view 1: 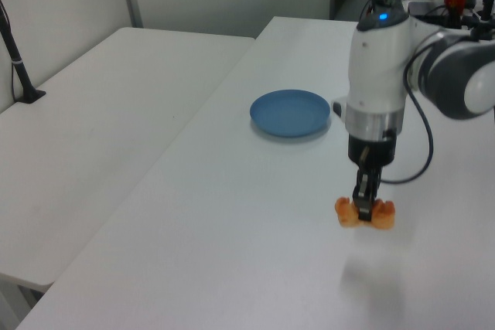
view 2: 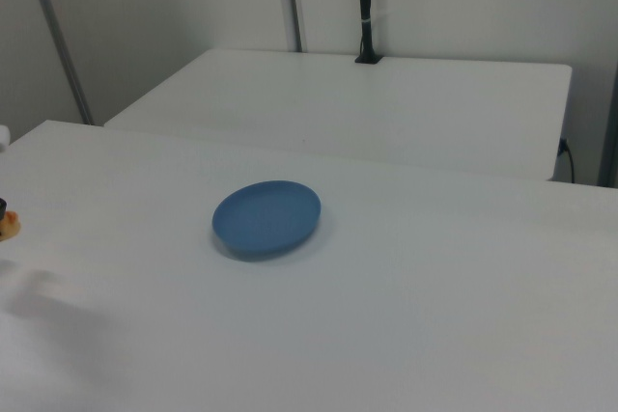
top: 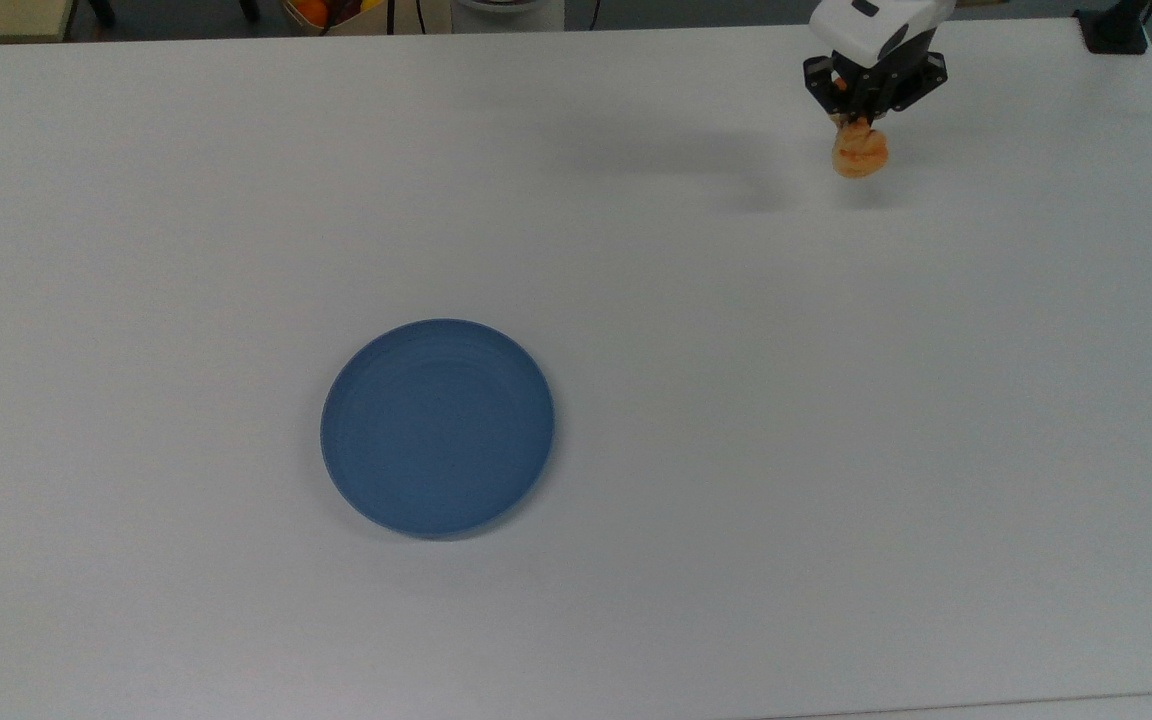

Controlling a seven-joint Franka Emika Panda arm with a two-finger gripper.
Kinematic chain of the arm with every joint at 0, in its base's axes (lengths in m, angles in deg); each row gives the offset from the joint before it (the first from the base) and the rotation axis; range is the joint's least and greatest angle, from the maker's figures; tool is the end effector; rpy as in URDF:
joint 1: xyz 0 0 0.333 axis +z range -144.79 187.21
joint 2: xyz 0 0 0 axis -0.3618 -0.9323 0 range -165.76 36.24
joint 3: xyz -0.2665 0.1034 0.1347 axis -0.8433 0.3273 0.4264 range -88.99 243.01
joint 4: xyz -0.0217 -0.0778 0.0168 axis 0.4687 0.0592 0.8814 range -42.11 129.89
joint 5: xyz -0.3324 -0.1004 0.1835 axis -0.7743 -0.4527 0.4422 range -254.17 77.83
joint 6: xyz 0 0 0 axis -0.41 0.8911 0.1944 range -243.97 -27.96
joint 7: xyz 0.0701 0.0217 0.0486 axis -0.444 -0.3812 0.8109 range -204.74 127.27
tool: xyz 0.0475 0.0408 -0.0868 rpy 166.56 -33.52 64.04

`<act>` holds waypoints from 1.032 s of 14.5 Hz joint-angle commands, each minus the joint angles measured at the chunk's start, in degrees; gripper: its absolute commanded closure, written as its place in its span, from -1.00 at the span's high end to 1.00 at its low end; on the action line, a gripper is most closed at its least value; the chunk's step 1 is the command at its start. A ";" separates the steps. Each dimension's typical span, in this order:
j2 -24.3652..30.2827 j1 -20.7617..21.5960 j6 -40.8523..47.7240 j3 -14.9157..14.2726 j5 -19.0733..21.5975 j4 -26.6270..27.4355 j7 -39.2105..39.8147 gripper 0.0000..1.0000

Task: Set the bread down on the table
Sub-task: 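Lower the bread roll onto the bare table surface, then open the gripper to release the bread roll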

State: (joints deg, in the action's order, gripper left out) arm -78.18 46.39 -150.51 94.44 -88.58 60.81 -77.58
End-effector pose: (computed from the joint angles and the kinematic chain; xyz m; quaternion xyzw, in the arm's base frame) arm 0.4601 0.4100 0.3996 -0.9989 -0.0302 0.0085 0.0343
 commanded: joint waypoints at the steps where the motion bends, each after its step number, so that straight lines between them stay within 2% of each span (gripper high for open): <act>1: -5.12 2.16 -5.62 0.41 -6.87 -0.22 -7.79 -1.00; 3: -6.18 2.33 -6.08 0.76 -10.04 -0.22 -10.36 -1.00; 5: -7.05 2.77 -6.16 0.85 -10.58 -0.31 -10.81 -1.00; 6: -7.58 2.77 -6.16 0.85 -10.67 -0.31 -10.81 -0.91; 7: -8.02 2.68 -5.99 0.85 -10.67 -0.31 -10.81 -0.31; 8: -8.29 2.68 -5.81 0.85 -10.58 -0.22 -10.81 0.07; 9: -8.81 2.68 -5.64 0.85 -10.58 -0.22 -10.81 0.56; 10: -8.99 2.77 -5.55 0.85 -10.58 -0.22 -10.81 0.79; 11: -9.17 2.77 -5.46 0.85 -10.58 -0.22 -10.63 0.83; 12: -9.34 2.68 -5.37 0.85 -10.58 -0.22 -10.37 1.00; 15: -9.26 2.68 -4.33 0.85 -10.58 -0.31 -10.19 1.00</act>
State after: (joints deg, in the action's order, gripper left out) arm -87.57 48.81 -156.01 95.18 -98.01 60.73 -86.70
